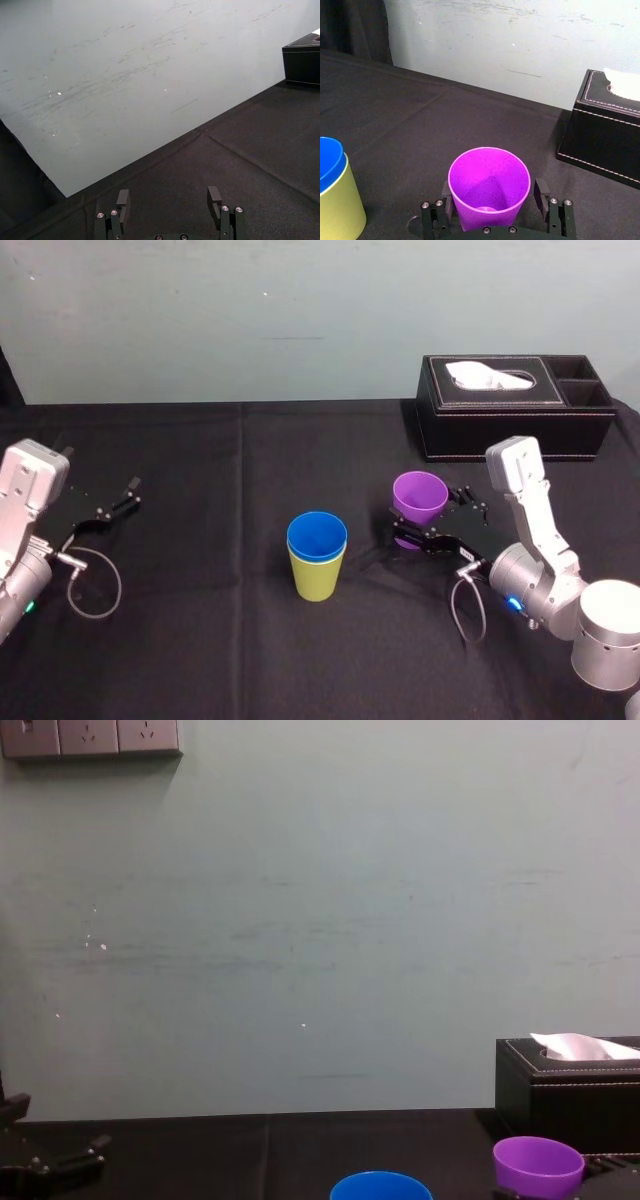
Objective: Stack the three plastic cups sequentially using one hand.
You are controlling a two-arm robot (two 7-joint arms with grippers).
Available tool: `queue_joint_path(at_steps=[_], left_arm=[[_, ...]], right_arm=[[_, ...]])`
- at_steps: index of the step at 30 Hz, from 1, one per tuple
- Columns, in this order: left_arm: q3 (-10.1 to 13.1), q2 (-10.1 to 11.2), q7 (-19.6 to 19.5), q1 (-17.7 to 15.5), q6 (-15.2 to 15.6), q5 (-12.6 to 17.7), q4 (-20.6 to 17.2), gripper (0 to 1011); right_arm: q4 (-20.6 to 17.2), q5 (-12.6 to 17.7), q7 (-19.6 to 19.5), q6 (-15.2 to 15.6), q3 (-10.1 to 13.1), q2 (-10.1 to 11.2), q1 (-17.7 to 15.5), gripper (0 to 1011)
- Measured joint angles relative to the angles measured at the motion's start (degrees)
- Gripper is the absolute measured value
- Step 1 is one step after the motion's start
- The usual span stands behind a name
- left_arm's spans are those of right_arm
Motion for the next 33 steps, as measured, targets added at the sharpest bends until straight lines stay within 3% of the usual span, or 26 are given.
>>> queue_joint_path(at_steps=[7, 18, 33], left_arm=[[0.0, 0.0, 0.0, 0.0, 0.0, 0.0, 0.0, 1010], [0.0, 0.0, 0.0, 0.0, 0.0, 0.0, 0.0, 1010], [0.0, 0.0, 0.0, 0.0, 0.0, 0.0, 0.0, 1010]], right_arm=[[-0.1, 0.0, 0.0, 0.0, 0.0, 0.0, -0.1, 1003], [-0.1, 0.0, 0.0, 0.0, 0.1, 0.1, -0.1, 769], [-0.2, 0.1, 0.0, 0.0, 0.1, 0.1, -0.2, 742]])
